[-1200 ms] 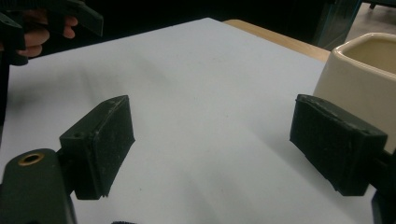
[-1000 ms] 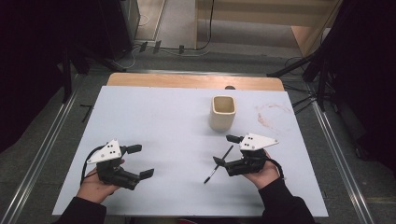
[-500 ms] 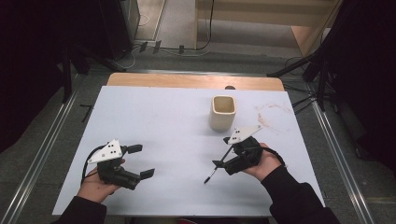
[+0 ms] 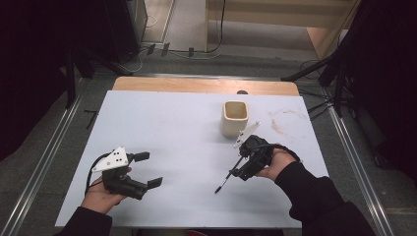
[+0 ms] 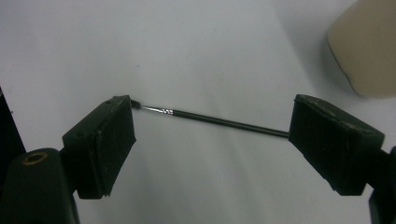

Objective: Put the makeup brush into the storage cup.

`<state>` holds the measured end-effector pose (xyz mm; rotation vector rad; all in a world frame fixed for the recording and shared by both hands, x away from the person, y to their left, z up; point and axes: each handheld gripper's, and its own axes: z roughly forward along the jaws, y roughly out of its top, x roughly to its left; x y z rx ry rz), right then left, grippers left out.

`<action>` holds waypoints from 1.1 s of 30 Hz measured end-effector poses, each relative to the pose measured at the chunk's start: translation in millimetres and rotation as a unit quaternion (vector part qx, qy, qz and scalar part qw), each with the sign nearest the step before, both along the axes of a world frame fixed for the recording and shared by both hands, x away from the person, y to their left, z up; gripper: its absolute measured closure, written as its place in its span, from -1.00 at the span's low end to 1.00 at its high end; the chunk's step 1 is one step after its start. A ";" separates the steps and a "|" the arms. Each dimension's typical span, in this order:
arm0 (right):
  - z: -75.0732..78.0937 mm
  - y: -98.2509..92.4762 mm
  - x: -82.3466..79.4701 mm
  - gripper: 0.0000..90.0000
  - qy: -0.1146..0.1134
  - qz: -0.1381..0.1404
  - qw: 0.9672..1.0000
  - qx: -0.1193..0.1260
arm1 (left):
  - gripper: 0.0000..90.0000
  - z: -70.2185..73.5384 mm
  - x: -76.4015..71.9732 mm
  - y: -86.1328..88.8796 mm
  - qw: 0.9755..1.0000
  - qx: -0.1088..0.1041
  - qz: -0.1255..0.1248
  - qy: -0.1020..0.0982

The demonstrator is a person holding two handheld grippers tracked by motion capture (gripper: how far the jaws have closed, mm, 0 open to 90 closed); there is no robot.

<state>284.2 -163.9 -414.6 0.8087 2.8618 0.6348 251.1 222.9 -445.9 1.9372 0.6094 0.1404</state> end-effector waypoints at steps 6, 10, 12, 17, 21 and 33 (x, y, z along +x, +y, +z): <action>3.4 3.0 4.6 -0.63 0.016 0.009 0.999 -0.032 | -0.95 -0.3 0.0 -0.3 1.000 -0.002 0.000 0.001; 3.5 7.6 6.9 -0.62 0.034 0.022 0.997 -0.073 | -0.95 -0.4 -0.1 -0.3 1.000 -0.001 0.000 0.001; 3.1 8.2 7.0 -0.62 0.032 0.022 0.996 -0.076 | -0.95 -0.2 -0.1 0.0 1.000 0.000 0.000 0.001; 0.5 9.3 9.2 -0.60 0.026 0.031 0.996 -0.075 | -0.95 -0.1 0.0 0.5 1.000 0.003 0.001 0.003; 0.9 9.1 12.4 -0.60 0.013 0.084 0.995 -0.044 | -0.95 -0.1 0.0 0.4 1.000 0.003 0.001 0.003; -3.6 7.7 19.5 -0.55 -0.039 0.231 0.972 -0.025 | -0.95 -0.6 0.7 0.9 1.000 0.003 0.000 0.004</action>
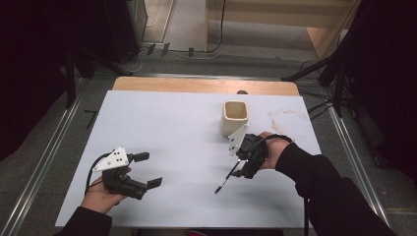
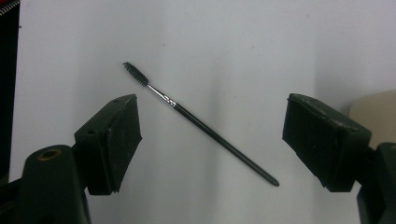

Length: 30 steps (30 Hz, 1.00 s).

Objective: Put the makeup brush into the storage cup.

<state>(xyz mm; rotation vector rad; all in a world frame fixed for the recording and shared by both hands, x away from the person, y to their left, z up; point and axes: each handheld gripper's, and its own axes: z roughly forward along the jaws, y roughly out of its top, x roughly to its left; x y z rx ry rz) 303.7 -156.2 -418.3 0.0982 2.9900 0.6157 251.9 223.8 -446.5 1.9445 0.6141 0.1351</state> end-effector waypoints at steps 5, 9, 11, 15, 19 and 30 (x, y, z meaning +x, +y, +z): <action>-4.5 -3.2 4.9 -0.54 -0.004 0.057 0.998 0.013 | -0.95 -0.5 0.4 0.0 1.000 0.000 -0.002 -0.001; -6.5 -3.5 6.1 -0.53 -0.009 0.088 0.996 0.013 | -0.95 -1.1 0.5 0.2 1.000 -0.003 -0.001 0.000; -3.7 -2.7 6.5 -0.53 -0.017 0.106 0.994 0.017 | -0.95 -1.3 0.4 0.0 1.000 -0.004 0.000 0.002; 0.7 0.6 5.6 -0.52 -0.031 0.143 0.989 -0.007 | -0.95 -1.7 0.6 -0.3 1.000 -0.003 -0.002 0.002; 3.0 4.7 7.6 -0.53 -0.039 0.171 0.984 -0.033 | -0.95 -1.6 0.6 -0.3 1.000 -0.004 -0.001 0.002; -2.7 14.5 8.9 -0.52 -0.046 0.215 0.972 -0.077 | -0.95 -1.2 0.7 1.0 1.000 -0.001 0.000 0.001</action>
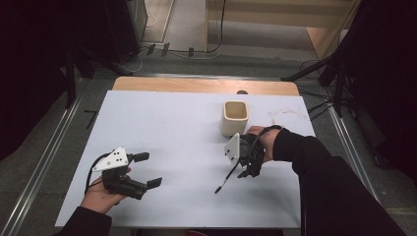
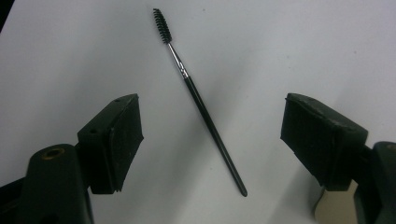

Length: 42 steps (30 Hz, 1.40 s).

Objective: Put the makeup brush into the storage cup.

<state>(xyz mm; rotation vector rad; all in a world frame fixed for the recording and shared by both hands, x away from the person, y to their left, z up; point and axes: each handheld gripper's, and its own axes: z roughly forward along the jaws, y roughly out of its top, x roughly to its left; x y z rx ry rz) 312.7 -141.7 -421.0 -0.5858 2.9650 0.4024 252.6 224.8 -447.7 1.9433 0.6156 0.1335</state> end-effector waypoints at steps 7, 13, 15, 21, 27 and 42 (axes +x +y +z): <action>-4.2 3.9 -0.6 -0.45 -0.012 0.033 0.999 -0.008 | -0.95 -0.4 0.1 -0.1 1.000 -0.002 0.000 0.000; -7.5 5.6 4.0 -0.43 -0.003 0.031 0.999 -0.009 | -0.95 -0.5 -0.4 -0.8 1.000 -0.003 -0.002 0.001; -7.9 5.9 4.5 -0.43 -0.004 0.035 0.999 -0.009 | -0.95 -0.1 -0.2 -0.1 1.000 0.003 -0.001 0.002; -14.0 10.4 5.6 -0.42 -0.005 0.062 0.998 -0.018 | -0.95 -1.2 0.8 0.8 1.000 0.001 0.001 0.002; -21.9 12.4 4.6 -0.37 -0.012 0.071 0.997 -0.031 | -0.95 -1.5 0.6 0.4 1.000 0.002 0.001 0.003; -42.2 13.7 10.4 -0.30 -0.010 0.088 0.995 -0.054 | -0.95 -1.3 0.6 1.2 1.000 0.001 0.001 0.001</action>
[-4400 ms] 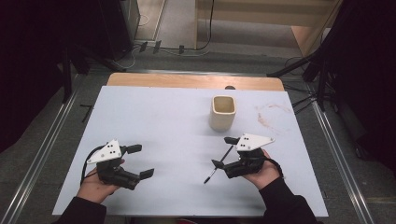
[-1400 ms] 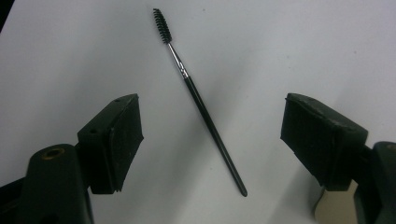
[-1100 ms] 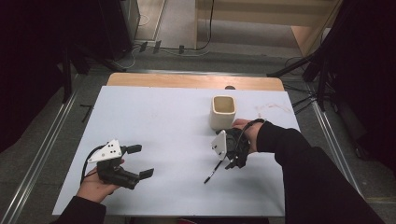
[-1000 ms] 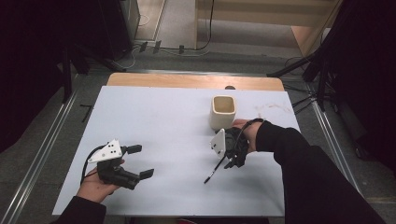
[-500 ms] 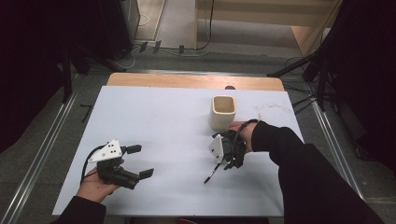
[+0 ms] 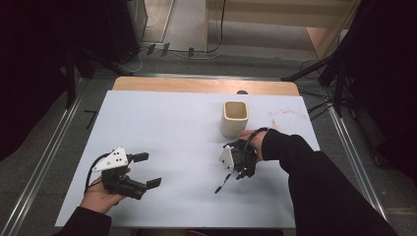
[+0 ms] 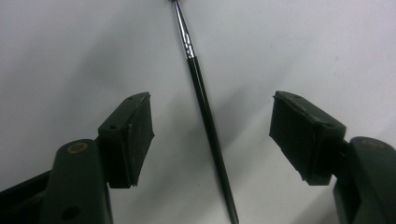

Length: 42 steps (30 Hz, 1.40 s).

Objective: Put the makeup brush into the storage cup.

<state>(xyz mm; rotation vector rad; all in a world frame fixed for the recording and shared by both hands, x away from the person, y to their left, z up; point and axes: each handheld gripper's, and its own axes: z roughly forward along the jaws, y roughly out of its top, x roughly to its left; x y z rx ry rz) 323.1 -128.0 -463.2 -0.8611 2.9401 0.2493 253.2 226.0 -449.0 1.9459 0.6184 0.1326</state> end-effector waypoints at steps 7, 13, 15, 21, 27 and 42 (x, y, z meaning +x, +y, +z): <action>-10.6 -4.1 7.5 0.00 -0.004 -0.008 1.000 -0.014 | -0.95 -0.3 -0.1 -0.9 1.000 0.001 0.000 0.002; -13.7 -2.6 7.9 0.14 -0.004 -0.008 1.000 -0.025 | -0.95 -0.5 0.1 -1.0 1.000 0.002 0.000 0.002; -13.9 -2.0 8.5 0.23 0.002 0.002 1.000 -0.028 | -0.95 -0.5 0.1 -1.3 1.000 0.001 0.000 0.002; -13.3 -1.4 8.2 0.30 0.006 -0.009 0.999 -0.038 | -0.95 -0.4 0.1 -2.2 1.000 0.005 -0.001 0.001; -12.9 2.1 11.0 0.58 0.016 -0.010 0.999 -0.040 | -0.95 -0.8 0.6 -3.2 1.000 0.004 -0.004 0.002; -12.8 5.4 9.0 0.91 0.019 0.008 0.999 -0.040 | -0.95 -0.6 0.1 -2.6 1.000 0.004 -0.002 0.001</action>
